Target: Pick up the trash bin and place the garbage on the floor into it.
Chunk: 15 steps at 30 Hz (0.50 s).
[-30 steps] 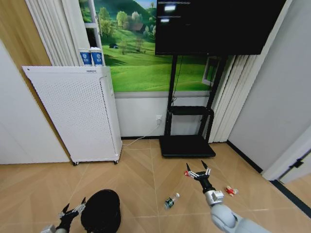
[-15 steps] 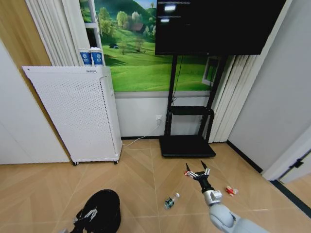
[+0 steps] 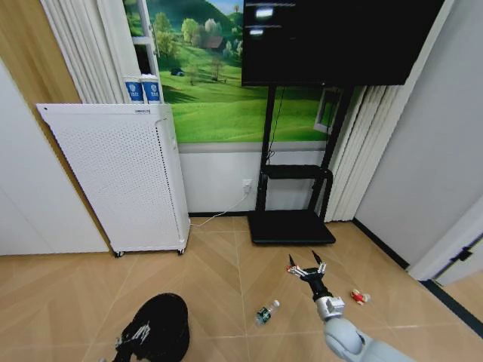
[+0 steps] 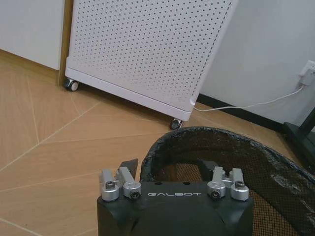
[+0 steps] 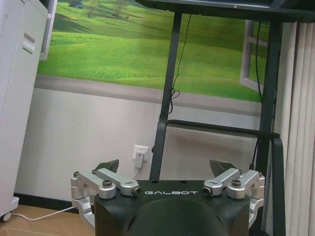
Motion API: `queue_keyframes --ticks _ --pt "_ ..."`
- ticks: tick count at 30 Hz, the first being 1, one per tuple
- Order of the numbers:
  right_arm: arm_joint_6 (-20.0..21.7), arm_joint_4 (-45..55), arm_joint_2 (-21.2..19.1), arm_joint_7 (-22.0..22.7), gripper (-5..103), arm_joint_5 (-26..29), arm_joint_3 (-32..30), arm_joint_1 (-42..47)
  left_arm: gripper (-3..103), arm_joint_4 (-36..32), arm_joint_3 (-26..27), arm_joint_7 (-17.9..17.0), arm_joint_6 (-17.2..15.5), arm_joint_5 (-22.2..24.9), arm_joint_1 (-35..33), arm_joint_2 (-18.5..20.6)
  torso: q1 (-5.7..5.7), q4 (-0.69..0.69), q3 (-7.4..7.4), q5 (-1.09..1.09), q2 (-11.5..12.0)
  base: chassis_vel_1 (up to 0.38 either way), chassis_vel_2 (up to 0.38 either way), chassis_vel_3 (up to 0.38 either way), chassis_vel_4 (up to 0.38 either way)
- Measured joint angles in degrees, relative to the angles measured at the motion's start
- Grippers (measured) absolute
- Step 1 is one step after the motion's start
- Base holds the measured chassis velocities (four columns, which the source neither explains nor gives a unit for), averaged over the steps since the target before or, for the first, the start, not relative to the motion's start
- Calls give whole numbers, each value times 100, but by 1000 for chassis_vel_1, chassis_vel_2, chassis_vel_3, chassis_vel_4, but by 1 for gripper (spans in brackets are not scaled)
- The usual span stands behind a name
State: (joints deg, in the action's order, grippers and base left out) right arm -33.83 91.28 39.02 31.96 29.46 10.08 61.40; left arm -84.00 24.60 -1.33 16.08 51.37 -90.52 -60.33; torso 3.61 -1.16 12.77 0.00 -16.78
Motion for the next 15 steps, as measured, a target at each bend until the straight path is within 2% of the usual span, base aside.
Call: queue_keyframes --ticks 1,2,3,5,6,7,9,10,11,12,13,14,15 --pt "0 0 0 0 100 0 0 0 72 0 0 0 0 0 0 0 0 0 0 0 0 0 0 0 0" --pt "-1 8 5 9 100 5 -3 -5 66 7 -9 3 11 5 4 -17 0 0 0 0 1 0 0 0 0" --pt "-1 8 5 9 100 5 -3 -5 66 7 -9 3 11 5 4 -17 0 0 0 0 1 0 0 0 0" --pt "-7 12 23 23 100 9 -14 -24 55 24 -17 33 44 8 12 -34 0 1 0 0 0 0 0 0 0" --pt "-7 12 23 23 100 9 -14 -24 55 24 -17 33 44 8 12 -34 0 1 0 0 0 0 0 0 0" --pt "-10 19 30 32 100 14 -20 -31 44 33 -21 59 56 18 12 -35 1 0 0 -1 0 0 0 0 0" --pt "-11 22 37 40 100 14 -27 -34 44 46 -24 92 70 22 12 -35 1 0 0 -1 1 0 0 0 0" --pt "-13 29 43 50 100 17 -46 -35 38 62 -30 128 88 29 11 -36 1 1 1 -2 1 0 0 0 0" --pt "-13 29 43 50 100 17 -46 -35 38 62 -30 128 88 29 11 -36 1 1 1 -2 1 0 0 0 0" --pt "-16 38 46 60 100 22 -71 -35 27 88 -27 175 119 37 11 -40 1 0 1 -2 1 0 0 0 0" --pt "-18 42 46 66 100 28 -83 -35 27 106 -23 201 142 38 11 -47 1 0 1 -2 1 0 0 0 0" --pt "-21 47 44 72 100 30 -95 -37 16 128 -23 257 158 37 10 -56 1 1 1 -2 1 0 0 0 0" --pt "-21 47 44 72 100 30 -95 -37 16 128 -23 257 158 37 10 -56 1 1 1 -2 1 0 0 0 0"
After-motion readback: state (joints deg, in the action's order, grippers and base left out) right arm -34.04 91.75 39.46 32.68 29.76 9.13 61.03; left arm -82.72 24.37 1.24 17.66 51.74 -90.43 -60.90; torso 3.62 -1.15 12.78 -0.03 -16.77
